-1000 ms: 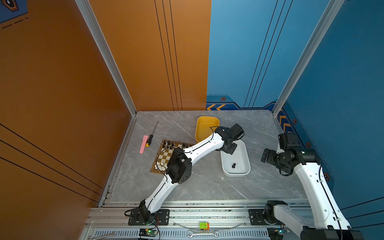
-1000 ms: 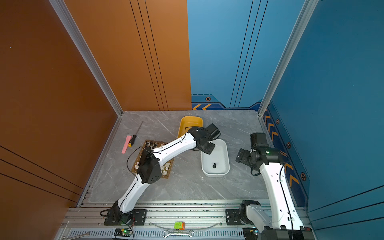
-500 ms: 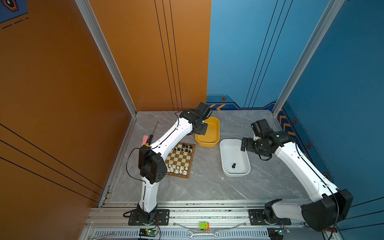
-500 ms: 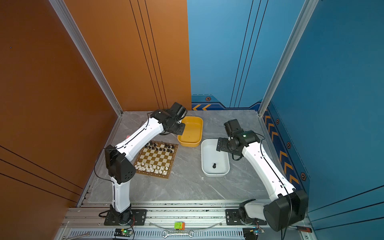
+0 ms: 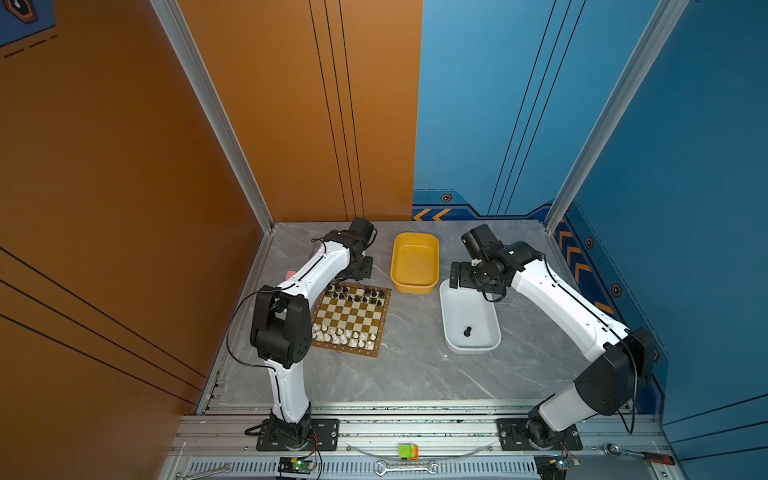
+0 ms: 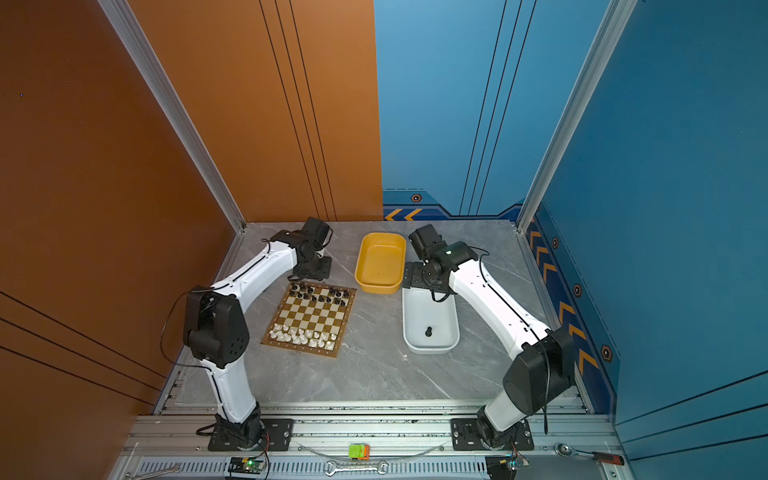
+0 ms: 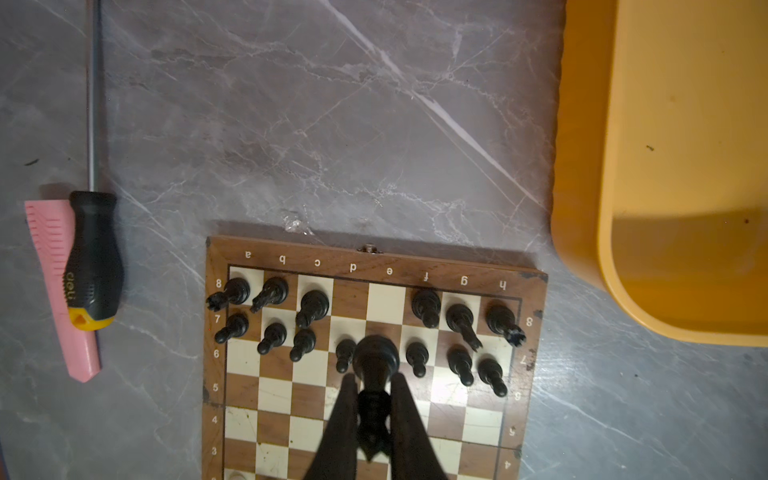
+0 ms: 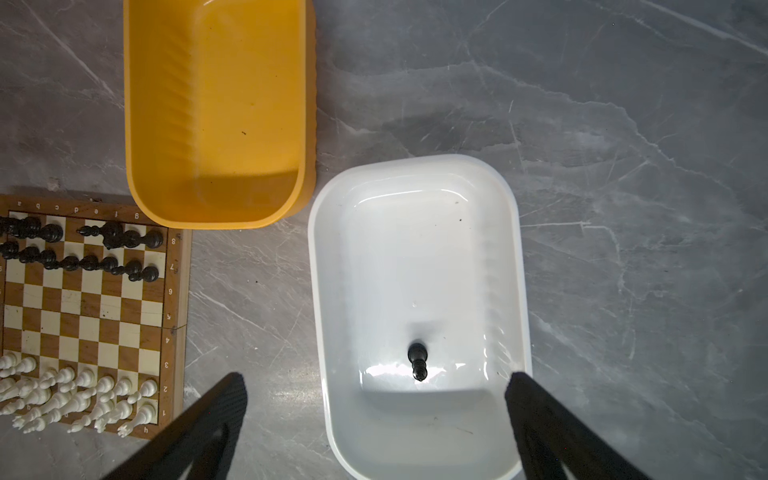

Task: Set up the chess pieces on the board
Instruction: 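Lower the black queen onto the empty back-rank square beside the king's square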

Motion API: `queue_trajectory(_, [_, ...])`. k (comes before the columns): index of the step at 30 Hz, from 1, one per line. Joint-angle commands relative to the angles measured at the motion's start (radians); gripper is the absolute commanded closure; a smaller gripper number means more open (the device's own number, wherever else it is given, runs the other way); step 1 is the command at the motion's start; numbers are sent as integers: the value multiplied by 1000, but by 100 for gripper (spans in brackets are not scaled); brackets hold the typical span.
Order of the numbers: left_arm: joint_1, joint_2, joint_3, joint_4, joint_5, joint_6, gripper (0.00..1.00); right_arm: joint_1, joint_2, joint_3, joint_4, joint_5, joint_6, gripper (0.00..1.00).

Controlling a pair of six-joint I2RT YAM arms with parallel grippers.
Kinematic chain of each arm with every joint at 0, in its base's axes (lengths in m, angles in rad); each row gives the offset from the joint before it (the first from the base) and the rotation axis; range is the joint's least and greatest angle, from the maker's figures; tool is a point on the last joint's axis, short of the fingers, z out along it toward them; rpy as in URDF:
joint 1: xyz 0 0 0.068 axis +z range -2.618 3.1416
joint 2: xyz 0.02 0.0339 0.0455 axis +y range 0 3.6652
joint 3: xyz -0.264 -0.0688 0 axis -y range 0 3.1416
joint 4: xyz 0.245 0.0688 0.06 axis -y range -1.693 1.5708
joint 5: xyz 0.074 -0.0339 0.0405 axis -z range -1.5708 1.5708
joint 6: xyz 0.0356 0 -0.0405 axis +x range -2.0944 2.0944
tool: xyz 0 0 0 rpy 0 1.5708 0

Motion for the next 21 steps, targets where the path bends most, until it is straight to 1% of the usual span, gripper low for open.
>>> queue_trajectory(1, [23,1,-25,62,52,25,93,22,19,44,2,44,41,0])
queue_trajectory(8, [69,26,-51,86,75,41,94,48,28,49,-3,73,68,0])
queue_trajectory(21, [74,58,-96,121,91,47,93,70,16,23,-1,109,84,0])
